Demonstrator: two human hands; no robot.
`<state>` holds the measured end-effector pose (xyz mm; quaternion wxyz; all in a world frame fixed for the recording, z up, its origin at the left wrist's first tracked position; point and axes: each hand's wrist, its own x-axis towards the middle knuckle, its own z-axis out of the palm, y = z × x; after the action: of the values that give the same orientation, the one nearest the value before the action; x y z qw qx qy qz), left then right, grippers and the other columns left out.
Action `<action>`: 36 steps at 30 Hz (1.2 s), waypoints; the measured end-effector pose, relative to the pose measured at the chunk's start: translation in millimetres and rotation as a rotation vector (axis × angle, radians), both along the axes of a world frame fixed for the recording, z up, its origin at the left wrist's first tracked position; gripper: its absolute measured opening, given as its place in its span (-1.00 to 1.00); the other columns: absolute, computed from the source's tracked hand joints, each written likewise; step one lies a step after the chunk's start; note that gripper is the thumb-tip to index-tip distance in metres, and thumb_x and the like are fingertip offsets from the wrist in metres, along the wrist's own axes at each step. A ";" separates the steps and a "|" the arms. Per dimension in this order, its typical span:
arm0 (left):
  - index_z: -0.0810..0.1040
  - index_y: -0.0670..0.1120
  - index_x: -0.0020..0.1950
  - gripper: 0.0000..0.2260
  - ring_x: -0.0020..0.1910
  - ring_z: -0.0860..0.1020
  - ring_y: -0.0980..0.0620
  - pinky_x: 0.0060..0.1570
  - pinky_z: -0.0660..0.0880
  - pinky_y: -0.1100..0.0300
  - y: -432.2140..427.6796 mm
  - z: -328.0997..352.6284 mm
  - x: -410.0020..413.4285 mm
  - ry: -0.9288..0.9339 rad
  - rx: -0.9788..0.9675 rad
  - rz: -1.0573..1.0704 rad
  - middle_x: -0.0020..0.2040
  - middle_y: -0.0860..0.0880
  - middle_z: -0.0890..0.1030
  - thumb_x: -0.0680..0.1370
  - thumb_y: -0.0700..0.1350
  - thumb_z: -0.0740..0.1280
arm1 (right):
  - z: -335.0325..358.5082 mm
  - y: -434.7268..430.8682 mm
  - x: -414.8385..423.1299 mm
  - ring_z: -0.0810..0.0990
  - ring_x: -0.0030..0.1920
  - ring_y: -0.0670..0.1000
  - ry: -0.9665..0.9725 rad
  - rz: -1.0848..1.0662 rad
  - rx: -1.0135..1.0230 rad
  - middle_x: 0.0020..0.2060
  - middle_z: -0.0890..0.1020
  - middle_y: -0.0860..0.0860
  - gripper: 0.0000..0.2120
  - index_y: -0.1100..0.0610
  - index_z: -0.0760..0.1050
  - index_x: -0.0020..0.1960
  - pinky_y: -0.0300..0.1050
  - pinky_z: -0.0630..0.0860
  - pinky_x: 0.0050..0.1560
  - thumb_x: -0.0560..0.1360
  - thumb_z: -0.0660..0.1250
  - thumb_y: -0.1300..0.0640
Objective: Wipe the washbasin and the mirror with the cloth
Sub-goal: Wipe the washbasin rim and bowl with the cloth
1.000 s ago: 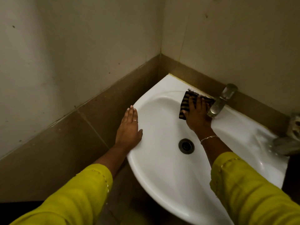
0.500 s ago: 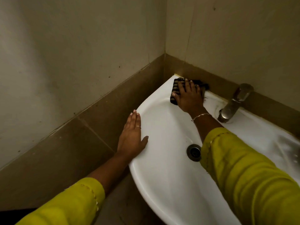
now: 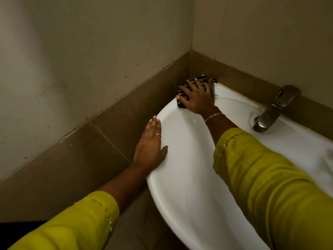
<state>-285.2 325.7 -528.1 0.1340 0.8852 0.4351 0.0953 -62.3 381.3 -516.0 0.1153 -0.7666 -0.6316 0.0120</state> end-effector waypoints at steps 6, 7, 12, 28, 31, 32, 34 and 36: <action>-0.14 -0.19 0.49 -0.27 0.51 -0.14 -0.05 0.45 -0.09 0.16 -0.4 1.2 -0.1 0.057 0.006 0.006 0.53 -0.14 -0.13 0.50 -0.09 0.27 | -6.3 -39.3 -2.8 -0.02 0.50 0.19 -0.044 -0.223 -0.023 0.51 0.07 0.11 -0.42 -0.04 0.01 0.50 0.25 -0.12 0.42 0.55 0.02 -0.21; -0.13 -0.19 0.49 -0.27 0.51 -0.14 -0.05 0.45 -0.09 0.16 -0.9 1.4 0.1 0.061 0.007 0.009 0.53 -0.14 -0.13 0.50 -0.10 0.27 | -7.4 -48.8 -1.2 -0.04 0.50 0.20 -0.051 -0.267 -0.035 0.51 0.04 0.12 -0.41 -0.04 -0.01 0.50 0.27 -0.12 0.42 0.55 0.04 -0.19; -0.13 -0.20 0.49 -0.31 0.51 -0.13 -0.06 0.44 -0.09 0.17 -2.8 0.2 -1.3 0.063 0.024 0.021 0.53 -0.15 -0.12 0.51 -0.13 0.23 | -11.6 -95.0 12.1 -0.07 0.49 0.25 -0.052 -0.411 -0.064 0.52 -0.02 0.14 -0.39 -0.03 -0.05 0.51 0.30 -0.15 0.41 0.56 0.09 -0.14; -0.08 -0.16 0.50 -0.30 0.51 -0.07 -0.05 0.42 -0.09 0.23 0.7 -2.4 -2.5 -0.054 -0.042 0.036 0.54 -0.10 -0.09 0.50 -0.13 0.27 | -15.8 -70.1 -2.7 -0.07 0.49 0.26 -0.032 -0.551 -0.046 0.50 -0.02 0.24 -0.41 0.09 -0.08 0.51 0.26 -0.18 0.42 0.59 -0.02 -0.13; -0.08 -0.15 0.50 -0.30 0.51 -0.07 -0.05 0.43 -0.09 0.23 0.1 -1.4 -2.8 -0.075 -0.050 0.042 0.54 -0.09 -0.08 0.50 -0.15 0.27 | -12.3 -41.7 -1.8 -0.08 0.49 0.24 -0.020 -0.443 -0.035 0.50 0.00 0.21 -0.41 0.09 -0.05 0.51 0.28 -0.17 0.42 0.58 -0.02 -0.15; -0.09 -0.14 0.50 -0.30 0.51 -0.08 -0.04 0.42 -0.10 0.24 -0.3 -1.2 -2.8 -0.076 -0.051 0.044 0.54 -0.08 -0.08 0.50 -0.15 0.27 | -11.1 -33.2 -1.6 -0.08 0.49 0.23 -0.014 -0.421 -0.036 0.50 0.01 0.20 -0.41 0.09 -0.03 0.51 0.28 -0.16 0.42 0.58 -0.02 -0.15; -0.09 -0.13 0.50 -0.31 0.51 -0.08 -0.02 0.40 -0.11 0.27 -1.1 -1.2 -2.3 -0.082 -0.053 0.052 0.54 -0.06 -0.08 0.50 -0.16 0.26 | -8.6 -20.3 -0.5 -0.05 0.49 0.23 0.000 -0.384 -0.033 0.50 0.04 0.20 -0.41 0.09 0.01 0.50 0.29 -0.15 0.41 0.58 -0.01 -0.17; -0.08 -0.13 0.50 -0.31 0.51 -0.08 -0.02 0.40 -0.10 0.27 -0.6 -0.2 -1.7 -0.097 -0.052 0.049 0.54 -0.06 -0.08 0.50 -0.17 0.27 | -6.0 -12.3 -2.8 -0.03 0.49 0.23 0.011 -0.353 -0.022 0.50 0.06 0.20 -0.42 0.08 0.04 0.50 0.29 -0.14 0.41 0.57 -0.01 -0.17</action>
<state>-286.9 325.0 -528.3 0.1756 0.8648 0.4522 0.1299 -65.1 369.0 -522.0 0.1104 -0.8667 -0.4865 0.0026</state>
